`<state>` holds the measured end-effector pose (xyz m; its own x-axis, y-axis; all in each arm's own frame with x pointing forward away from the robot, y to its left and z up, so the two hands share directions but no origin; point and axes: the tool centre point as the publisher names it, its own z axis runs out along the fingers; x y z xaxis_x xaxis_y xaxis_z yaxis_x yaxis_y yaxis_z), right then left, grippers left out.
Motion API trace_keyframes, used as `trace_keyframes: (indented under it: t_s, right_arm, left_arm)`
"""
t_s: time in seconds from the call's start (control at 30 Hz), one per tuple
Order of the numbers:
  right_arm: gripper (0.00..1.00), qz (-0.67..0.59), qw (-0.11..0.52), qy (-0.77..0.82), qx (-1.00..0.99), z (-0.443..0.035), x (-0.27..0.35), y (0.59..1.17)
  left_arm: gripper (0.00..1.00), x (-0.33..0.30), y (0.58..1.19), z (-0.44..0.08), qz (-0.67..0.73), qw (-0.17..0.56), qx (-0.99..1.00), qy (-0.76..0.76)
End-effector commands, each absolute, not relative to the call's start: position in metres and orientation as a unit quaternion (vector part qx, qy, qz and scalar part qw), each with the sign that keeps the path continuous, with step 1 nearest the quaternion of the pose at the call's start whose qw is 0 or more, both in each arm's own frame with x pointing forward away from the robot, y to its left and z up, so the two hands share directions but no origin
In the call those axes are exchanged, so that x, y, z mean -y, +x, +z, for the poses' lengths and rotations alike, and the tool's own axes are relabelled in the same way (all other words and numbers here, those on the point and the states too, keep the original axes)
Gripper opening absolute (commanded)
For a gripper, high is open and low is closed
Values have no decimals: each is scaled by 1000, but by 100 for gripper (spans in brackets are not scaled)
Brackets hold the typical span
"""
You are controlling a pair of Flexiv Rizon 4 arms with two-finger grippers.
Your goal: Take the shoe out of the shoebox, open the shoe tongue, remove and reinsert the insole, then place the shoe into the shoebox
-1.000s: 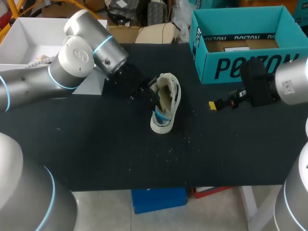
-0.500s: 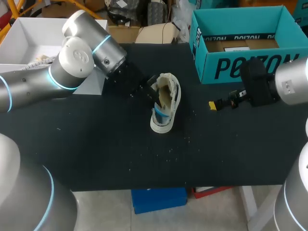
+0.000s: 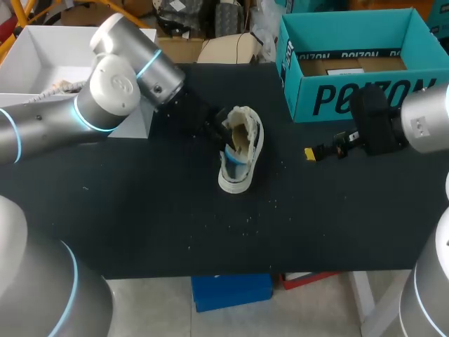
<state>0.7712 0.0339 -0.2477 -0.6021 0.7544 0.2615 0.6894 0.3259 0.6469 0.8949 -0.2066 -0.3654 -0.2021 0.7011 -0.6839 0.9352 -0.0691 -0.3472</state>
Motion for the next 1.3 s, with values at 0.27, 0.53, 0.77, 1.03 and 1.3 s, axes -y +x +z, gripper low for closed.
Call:
trace_keyframes:
  t_s: [0.27,0.53,0.77,1.03,1.3]
  right_arm:
    - [100,373,43,444,-813,-247,-35,772]
    - [100,373,43,444,-813,-247,-35,772]
    - [100,373,43,444,-813,-247,-35,772]
    - [100,373,43,444,-813,-247,-35,772]
    - [100,373,43,444,-813,-247,-35,772]
  left_arm:
    - [60,212,882,-352,-400,160,-657,619]
    - [35,211,859,-342,-417,155,-639,627]
    - [0,210,854,-349,-420,144,-642,625]
    - [0,210,861,-364,-419,138,-654,615]
    - [0,215,866,-368,-415,140,-658,612]
